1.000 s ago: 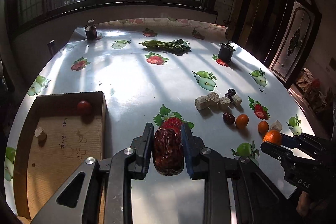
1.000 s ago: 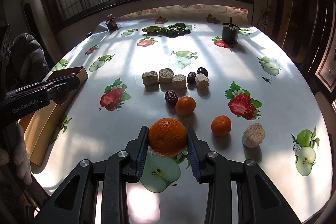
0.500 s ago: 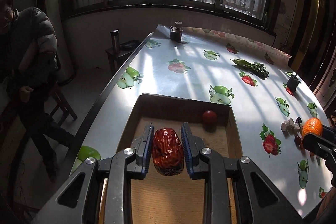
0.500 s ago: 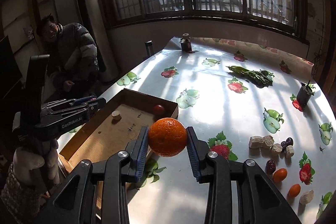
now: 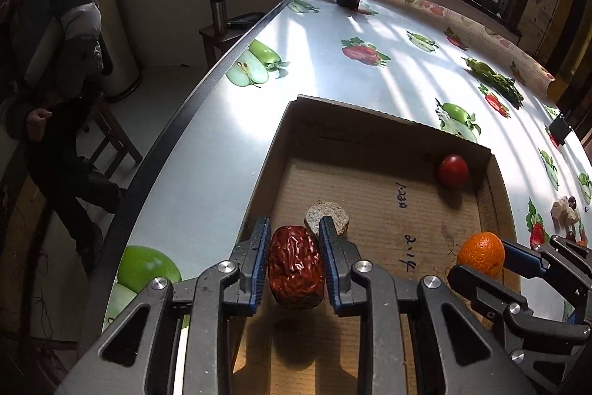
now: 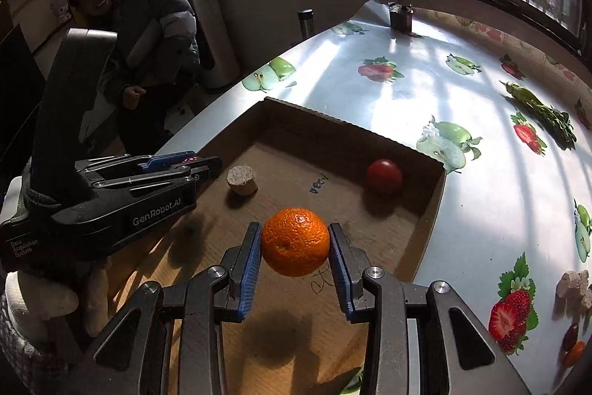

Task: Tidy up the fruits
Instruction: 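Carry the date and mandarin into the box and open both grippers, then move both grippers back to the fruit cluster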

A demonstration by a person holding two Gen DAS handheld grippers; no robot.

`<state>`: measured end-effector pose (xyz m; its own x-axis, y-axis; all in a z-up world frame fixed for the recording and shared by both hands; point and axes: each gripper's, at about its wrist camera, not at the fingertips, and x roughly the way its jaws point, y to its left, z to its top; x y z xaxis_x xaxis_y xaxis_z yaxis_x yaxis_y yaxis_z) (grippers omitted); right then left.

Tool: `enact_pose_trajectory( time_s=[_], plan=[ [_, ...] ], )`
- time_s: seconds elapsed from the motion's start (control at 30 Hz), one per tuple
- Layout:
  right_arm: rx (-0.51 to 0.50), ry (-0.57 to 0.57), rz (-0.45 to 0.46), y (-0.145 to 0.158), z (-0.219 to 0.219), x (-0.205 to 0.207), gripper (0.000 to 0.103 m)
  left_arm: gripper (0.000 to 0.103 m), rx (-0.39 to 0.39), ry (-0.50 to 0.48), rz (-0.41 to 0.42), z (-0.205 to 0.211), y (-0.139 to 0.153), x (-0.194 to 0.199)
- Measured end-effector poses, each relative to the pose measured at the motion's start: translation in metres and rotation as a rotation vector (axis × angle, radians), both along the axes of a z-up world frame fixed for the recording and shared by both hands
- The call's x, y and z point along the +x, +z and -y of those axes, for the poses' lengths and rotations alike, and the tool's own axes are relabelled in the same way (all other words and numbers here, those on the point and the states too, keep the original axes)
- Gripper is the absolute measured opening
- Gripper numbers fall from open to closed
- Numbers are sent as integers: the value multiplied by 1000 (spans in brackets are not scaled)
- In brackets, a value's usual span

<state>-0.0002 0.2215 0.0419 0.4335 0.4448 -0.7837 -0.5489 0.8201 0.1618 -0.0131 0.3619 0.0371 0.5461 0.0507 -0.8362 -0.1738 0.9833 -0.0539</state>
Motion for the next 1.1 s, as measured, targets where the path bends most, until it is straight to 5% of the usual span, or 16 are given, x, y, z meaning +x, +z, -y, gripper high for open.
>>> enact_pose_trajectory(
  time_s=[0.23,0.43,0.73,0.87,1.1],
  plan=[
    [-47,-48,-29,-21,5,16,39,26,-3,-23,7,10,-4,9],
    [-8,-42,-25,-17,6,12,45,41,-22,0,19,9,3,8],
    [78,-63,100,30,44,-22,57,69,-52,74,169,14,62,-30],
    [130,-103,116,43,73,-39,58,82,-69,57,195,39,82,-48],
    [167,-183,129,49,129,-64,61,86,-158,-88,185,111,89,-72]
  ],
)
